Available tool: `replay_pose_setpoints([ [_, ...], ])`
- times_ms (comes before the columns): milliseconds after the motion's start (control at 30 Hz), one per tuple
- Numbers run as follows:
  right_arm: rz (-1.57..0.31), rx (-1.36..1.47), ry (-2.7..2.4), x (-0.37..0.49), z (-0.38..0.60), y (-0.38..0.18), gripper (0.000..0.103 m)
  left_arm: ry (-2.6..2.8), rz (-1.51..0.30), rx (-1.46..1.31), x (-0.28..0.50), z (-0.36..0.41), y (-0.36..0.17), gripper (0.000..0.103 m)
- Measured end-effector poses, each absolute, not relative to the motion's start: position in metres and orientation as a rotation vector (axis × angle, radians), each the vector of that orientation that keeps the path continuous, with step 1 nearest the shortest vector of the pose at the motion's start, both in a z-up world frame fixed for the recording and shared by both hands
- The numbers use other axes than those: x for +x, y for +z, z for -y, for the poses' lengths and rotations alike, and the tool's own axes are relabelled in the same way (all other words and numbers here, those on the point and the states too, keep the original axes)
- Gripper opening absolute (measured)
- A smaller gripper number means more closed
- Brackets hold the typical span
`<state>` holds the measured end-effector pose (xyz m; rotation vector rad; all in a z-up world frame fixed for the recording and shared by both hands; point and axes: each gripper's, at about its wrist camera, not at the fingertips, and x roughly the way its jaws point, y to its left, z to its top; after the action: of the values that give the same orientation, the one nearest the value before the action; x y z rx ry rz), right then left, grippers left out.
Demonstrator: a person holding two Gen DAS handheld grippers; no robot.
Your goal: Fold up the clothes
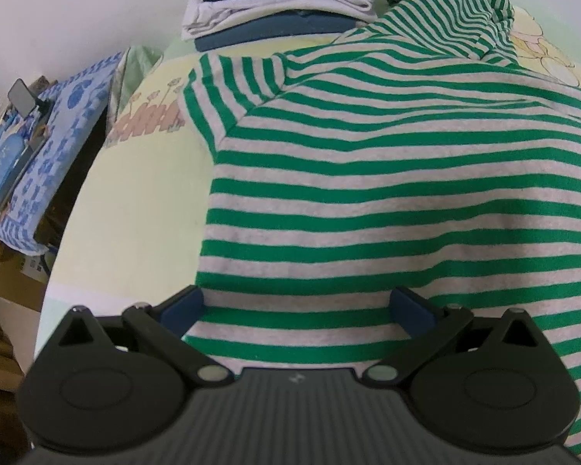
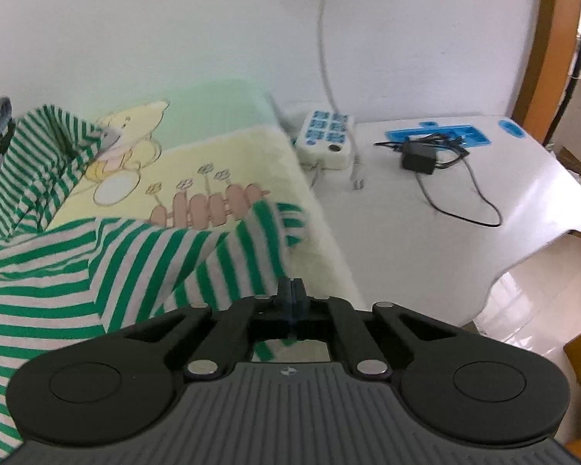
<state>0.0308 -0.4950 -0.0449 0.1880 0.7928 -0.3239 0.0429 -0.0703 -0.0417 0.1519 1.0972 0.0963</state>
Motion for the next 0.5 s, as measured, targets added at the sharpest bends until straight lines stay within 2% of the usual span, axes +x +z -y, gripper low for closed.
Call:
replay_pose_setpoints([
  [67, -0.824, 0.215, -0.316, 0.028, 0.502, -0.049, 0.001, 0.093, -1.097, 0.147, 0.043, 0.068, -0.042, 0.102],
  [100, -0.833, 0.226, -0.328, 0.028, 0.504, -0.053, 0.007, 0.092, -1.098, 0.143, 0.043, 0.068, -0.042, 0.102],
  [167, -0.853, 0.244, -0.347, 0.029, 0.507, -0.06, 0.026, 0.091, -1.1, 0.133, 0.044, 0.066, -0.042, 0.102],
  [233, -0.855, 0.27, -0.343, 0.033, 0.504, -0.066, 0.03, 0.09, -1.104, 0.128, 0.044, 0.066, -0.042, 0.102],
  [367, -0.866, 0.288, -0.383, 0.043, 0.497, -0.071, 0.031, 0.085, -1.105, 0.133, 0.045, 0.066, -0.042, 0.102],
  [400, -0.868, 0.288, -0.394, 0.046, 0.495, -0.071, 0.028, 0.083, -1.103, 0.136, 0.045, 0.067, -0.042, 0.102],
  [467, -0.867, 0.276, -0.391, 0.047, 0.492, -0.071, 0.014, 0.08, -1.1, 0.141, 0.044, 0.067, -0.042, 0.102],
  [500, -0.863, 0.26, -0.392, 0.047, 0.49, -0.07, 0.011, 0.079, -1.099, 0.139, 0.044, 0.066, -0.042, 0.102],
])
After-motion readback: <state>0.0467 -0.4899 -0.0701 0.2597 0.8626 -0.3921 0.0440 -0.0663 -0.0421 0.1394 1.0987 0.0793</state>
